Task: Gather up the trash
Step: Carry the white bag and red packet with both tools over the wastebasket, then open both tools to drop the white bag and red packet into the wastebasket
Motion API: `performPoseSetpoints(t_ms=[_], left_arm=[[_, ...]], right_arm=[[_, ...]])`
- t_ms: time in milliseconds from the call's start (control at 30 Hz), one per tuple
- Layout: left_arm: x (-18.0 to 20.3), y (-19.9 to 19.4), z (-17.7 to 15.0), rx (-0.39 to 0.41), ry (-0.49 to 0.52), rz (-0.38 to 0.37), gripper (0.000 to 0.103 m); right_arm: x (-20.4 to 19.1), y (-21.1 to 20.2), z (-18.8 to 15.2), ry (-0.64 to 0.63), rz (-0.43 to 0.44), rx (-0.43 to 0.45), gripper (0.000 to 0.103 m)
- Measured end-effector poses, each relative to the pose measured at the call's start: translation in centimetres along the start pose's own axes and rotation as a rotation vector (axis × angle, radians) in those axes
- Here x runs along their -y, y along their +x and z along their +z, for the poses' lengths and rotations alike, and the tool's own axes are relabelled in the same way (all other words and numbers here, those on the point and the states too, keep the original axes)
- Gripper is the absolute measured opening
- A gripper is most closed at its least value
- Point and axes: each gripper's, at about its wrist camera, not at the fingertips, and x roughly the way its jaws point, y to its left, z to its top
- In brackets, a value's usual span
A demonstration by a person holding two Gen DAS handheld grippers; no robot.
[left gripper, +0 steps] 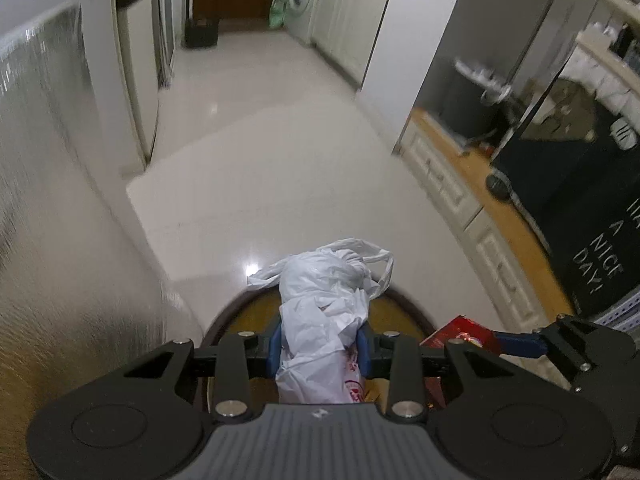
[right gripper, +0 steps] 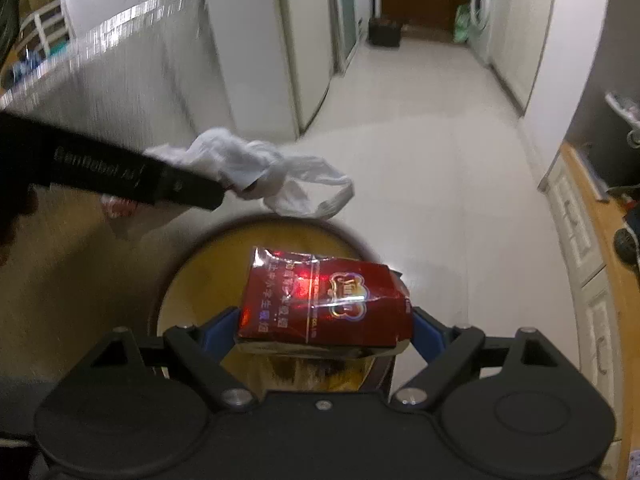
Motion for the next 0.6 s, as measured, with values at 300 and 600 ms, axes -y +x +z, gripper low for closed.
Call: performPoseSetpoints(t_ms=[300,600], left_arm=[[-2.1,4.8,-2.0,-0.198,0.006,0.079,0.037],[-2.1,6.7,-3.1,-0.268,0.05,0.112,0.038]], right_arm=[[-2.4,6.0,-2.2,-0.091,0.026,-0.163,0.09],[-3.8,7.2,-3.1,-0.195,0.051,-0.241,0.09]])
